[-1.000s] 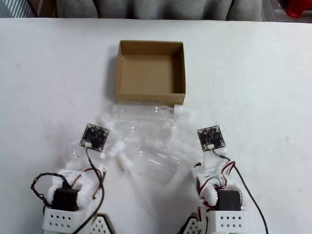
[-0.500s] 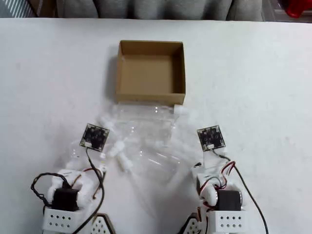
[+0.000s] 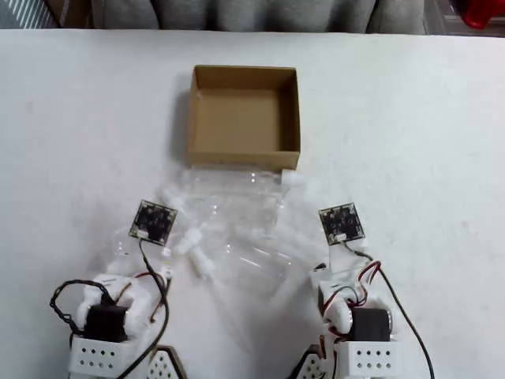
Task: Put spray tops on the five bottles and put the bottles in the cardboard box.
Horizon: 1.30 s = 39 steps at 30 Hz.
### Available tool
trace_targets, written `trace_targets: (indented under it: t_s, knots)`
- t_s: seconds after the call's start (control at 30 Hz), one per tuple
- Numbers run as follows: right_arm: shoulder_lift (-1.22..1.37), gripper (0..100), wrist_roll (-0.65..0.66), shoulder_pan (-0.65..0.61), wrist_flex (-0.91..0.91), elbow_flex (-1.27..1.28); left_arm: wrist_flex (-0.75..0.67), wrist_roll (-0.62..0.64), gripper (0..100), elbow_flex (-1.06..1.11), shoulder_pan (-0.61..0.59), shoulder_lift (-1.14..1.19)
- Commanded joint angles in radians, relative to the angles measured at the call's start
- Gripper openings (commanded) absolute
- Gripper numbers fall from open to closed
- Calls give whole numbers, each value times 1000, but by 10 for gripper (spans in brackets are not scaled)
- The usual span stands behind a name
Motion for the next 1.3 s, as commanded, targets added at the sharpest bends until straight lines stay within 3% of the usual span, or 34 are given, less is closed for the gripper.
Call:
trace_targets:
  t_s: [0.0, 0.2, 0.4, 0.63, 0.8, 1.07, 1.27]
  knots:
    - [-19, 22, 14, 4, -1, 9, -166, -5, 24, -2, -8, -16]
    - [-22, 22, 14, -7, -176, 9, -385, -3, 24, -2, -7, -16]
    - [-21, 22, 12, -7, -275, 9, -345, -9, 24, -2, 4, -16]
    - [-22, 22, 32, 36, -248, 6, -255, -11, 23, -2, -2, -16]
    - [-16, 17, 358, 154, -289, -74, -245, -12, 23, -2, -8, -16]
    - [38, 16, 321, 113, -282, -270, -250, -12, 23, -2, -58, -16]
    - [420, 21, 324, 28, -277, -489, -250, -12, 23, -2, -58, -16]
